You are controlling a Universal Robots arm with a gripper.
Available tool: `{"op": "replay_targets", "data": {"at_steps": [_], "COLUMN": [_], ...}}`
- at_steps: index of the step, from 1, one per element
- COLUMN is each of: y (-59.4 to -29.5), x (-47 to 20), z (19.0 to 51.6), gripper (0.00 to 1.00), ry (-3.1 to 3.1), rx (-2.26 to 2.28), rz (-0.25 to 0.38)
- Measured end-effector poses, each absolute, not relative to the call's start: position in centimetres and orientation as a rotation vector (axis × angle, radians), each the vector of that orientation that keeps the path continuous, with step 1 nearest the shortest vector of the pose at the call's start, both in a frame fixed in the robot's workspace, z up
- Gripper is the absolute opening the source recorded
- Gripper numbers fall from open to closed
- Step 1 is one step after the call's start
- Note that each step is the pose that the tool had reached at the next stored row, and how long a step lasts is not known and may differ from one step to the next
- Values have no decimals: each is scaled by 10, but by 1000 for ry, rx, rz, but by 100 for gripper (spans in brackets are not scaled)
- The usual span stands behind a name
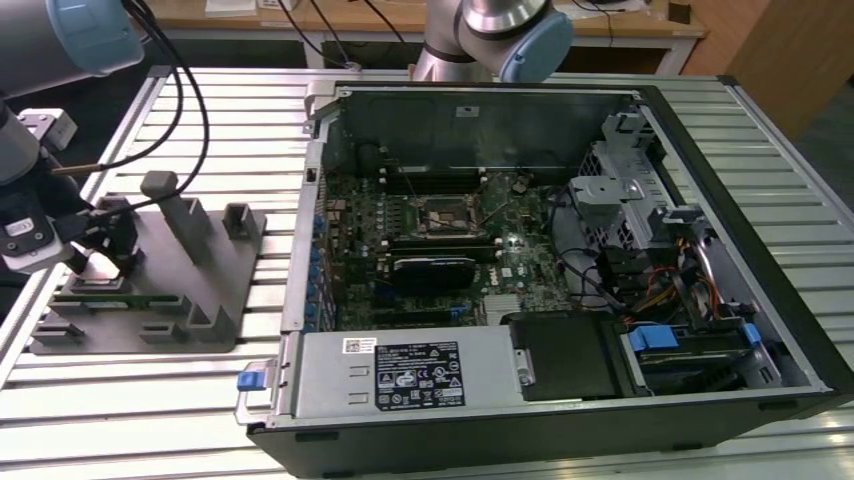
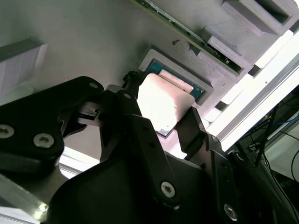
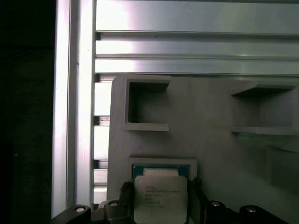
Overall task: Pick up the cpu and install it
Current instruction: 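Pick up the cpu and move it towards the insertion slot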
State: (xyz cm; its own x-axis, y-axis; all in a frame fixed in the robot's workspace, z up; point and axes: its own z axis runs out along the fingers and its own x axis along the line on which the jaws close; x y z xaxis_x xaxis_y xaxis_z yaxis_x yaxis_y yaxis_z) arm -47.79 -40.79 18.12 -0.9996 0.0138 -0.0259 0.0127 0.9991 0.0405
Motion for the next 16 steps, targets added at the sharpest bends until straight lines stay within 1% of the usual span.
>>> {"op": "replay_targets", "data": {"at_steps": [13, 15, 16], "y": [-408, -408, -408], "x": [-478, -478, -478], "z": [179, 179, 179], "gripper": [59, 55, 55], "ry": [3115, 3115, 3115], "rx": [21, 21, 21], "rz": [63, 63, 63]}}
